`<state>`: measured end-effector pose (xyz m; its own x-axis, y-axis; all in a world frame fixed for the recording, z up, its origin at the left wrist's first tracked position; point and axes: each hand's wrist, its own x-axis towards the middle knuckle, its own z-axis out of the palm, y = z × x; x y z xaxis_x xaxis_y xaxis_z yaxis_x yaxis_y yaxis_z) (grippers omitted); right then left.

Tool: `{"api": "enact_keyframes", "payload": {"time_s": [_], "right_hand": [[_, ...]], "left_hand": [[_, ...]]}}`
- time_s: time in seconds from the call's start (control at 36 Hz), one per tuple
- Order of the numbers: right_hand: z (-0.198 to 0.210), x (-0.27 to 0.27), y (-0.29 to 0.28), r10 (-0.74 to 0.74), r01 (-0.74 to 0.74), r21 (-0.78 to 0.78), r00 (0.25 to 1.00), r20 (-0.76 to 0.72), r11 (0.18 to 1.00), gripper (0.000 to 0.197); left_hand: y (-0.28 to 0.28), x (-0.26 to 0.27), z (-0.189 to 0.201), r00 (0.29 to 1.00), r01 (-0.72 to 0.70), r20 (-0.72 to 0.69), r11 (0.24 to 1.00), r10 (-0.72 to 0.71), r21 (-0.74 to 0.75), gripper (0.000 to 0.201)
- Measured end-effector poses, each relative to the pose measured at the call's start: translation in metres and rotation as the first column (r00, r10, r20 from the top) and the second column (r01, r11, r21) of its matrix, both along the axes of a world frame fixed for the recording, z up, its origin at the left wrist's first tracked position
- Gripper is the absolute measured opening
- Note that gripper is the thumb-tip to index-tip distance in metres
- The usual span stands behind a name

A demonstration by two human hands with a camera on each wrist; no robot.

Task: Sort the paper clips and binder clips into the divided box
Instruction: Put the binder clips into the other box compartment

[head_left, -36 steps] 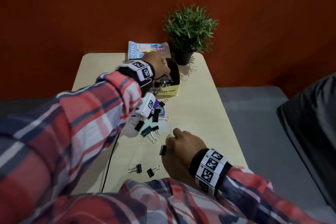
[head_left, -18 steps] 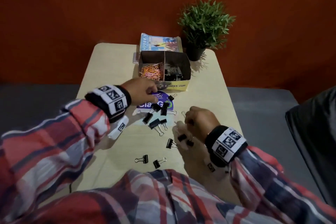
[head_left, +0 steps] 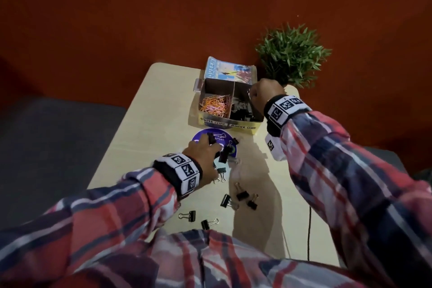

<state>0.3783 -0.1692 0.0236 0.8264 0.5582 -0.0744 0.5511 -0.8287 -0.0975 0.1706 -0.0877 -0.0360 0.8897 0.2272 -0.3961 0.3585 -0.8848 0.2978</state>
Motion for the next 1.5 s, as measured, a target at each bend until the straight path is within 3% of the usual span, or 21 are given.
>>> {"api": "enact_keyframes", "payload": {"time_s": [0.14,0.25,0.33,0.42,0.53,0.67,0.81,0.89,1.06,1.14,1.28,1.42,1.5], "right_hand": [[0.005,-0.046,-0.021,0.204,-0.213,0.092,0.974,0.099,0.973,0.02],[-0.005,-0.103,-0.035,0.397,-0.412,-0.097,0.907,-0.141,0.906,0.038],[-0.024,-0.125,-0.034,0.408,-0.468,-0.182,0.866,-0.29,0.865,0.049],[-0.042,-0.132,-0.029,0.359,-0.453,-0.229,0.863,-0.356,0.861,0.058],[-0.048,-0.135,-0.026,0.321,-0.405,-0.208,0.883,-0.343,0.89,0.039],[-0.044,-0.138,-0.03,0.338,-0.425,-0.205,0.872,-0.353,0.882,0.035],[-0.042,-0.14,-0.035,0.375,-0.474,-0.222,0.849,-0.373,0.852,0.037],[-0.041,-0.143,-0.041,0.415,-0.5,-0.188,0.836,-0.36,0.845,0.033],[-0.041,-0.149,-0.046,0.424,-0.505,-0.181,0.834,-0.352,0.844,0.036],[-0.038,-0.15,-0.049,0.434,-0.516,-0.197,0.833,-0.343,0.834,0.032],[-0.038,-0.148,-0.053,0.412,-0.49,-0.204,0.85,-0.328,0.848,0.033],[-0.042,-0.146,-0.055,0.381,-0.458,-0.214,0.867,-0.322,0.863,0.029],[-0.044,-0.147,-0.052,0.371,-0.45,-0.26,0.878,-0.302,0.855,0.03]], "left_hand": [[0.01,0.002,0.005,0.999,-0.032,-0.033,0.996,0.03,-0.083,0.043],[0.016,0.0,0.005,0.999,-0.037,-0.034,0.995,0.034,-0.094,0.029],[0.017,-0.002,0.003,0.998,-0.055,-0.021,0.995,0.054,-0.081,0.025],[0.02,-0.004,0.002,0.998,-0.055,-0.009,0.995,0.054,-0.077,0.017],[0.032,-0.006,0.001,0.999,-0.029,-0.028,0.998,0.027,-0.064,0.017],[0.041,-0.004,0.004,0.997,-0.05,-0.061,0.994,0.044,-0.095,0.018],[0.046,0.017,0.031,0.992,-0.122,-0.052,0.969,0.114,-0.216,0.012],[0.044,0.045,0.063,0.991,-0.091,0.063,0.95,0.115,-0.3,0.008],[0.03,0.113,0.107,0.954,-0.001,0.295,0.987,0.05,-0.161,0.018],[0.018,0.136,0.101,0.954,0.06,0.297,0.995,-0.035,-0.075,0.023],[0.015,0.144,0.069,0.975,0.086,0.217,0.987,-0.055,-0.134,0.038],[0.029,0.121,0.07,0.936,0.055,0.351,0.976,0.023,-0.21,0.03],[0.047,0.089,0.075,0.936,0.04,0.349,0.966,0.053,-0.254,0.02]]}}
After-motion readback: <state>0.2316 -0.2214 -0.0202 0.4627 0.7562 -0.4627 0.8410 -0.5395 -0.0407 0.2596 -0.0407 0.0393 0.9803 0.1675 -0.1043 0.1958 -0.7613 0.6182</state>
